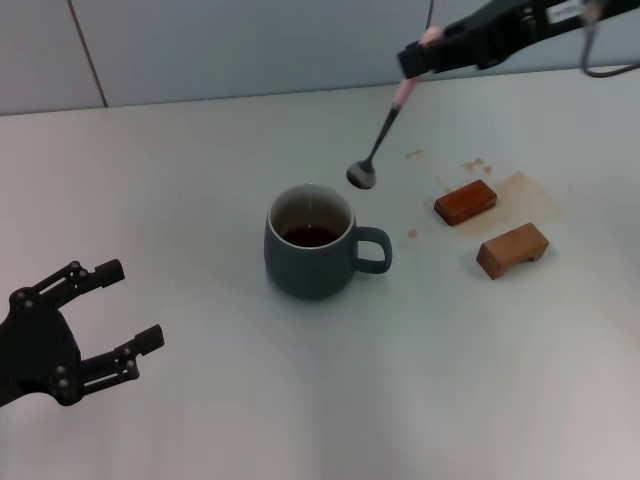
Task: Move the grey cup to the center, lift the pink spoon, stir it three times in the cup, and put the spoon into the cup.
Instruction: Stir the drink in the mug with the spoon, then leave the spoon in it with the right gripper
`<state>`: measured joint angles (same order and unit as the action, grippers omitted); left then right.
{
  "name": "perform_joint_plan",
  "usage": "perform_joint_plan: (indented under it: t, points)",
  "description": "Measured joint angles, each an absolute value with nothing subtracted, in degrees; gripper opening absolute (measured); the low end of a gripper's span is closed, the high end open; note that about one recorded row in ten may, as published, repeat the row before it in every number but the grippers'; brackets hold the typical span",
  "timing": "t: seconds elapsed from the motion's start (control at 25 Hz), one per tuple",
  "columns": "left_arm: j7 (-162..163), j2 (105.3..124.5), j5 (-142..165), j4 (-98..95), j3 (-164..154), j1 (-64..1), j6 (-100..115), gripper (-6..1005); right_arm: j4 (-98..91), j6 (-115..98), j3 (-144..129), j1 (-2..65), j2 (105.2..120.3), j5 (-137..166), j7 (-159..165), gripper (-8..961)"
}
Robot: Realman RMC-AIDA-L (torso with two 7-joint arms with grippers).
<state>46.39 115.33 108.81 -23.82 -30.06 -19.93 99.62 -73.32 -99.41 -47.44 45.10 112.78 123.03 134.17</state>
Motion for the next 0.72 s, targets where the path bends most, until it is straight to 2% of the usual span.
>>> perform_joint_plan:
  t: [0.04, 0.48, 0.72]
  points:
    - [46.4, 115.33, 108.8, -23.8, -30.1, -19.9, 99.6, 862, -73.7, -98.0, -49.6, 45.9, 113.26, 124.0, 134.4, 121]
    - [46.3, 115.52, 108.8, -23.8, -30.1, -19.8, 99.7, 862, -68.7, -93.2, -57.6, 52.9, 114.05, 131.0, 137.6, 120]
    - [46.1, 115.66, 108.8, -23.6, -30.1, -19.8, 99.4, 862, -63.7, -90.5, -59.0, 57.1, 115.95, 136.2, 137.4, 121]
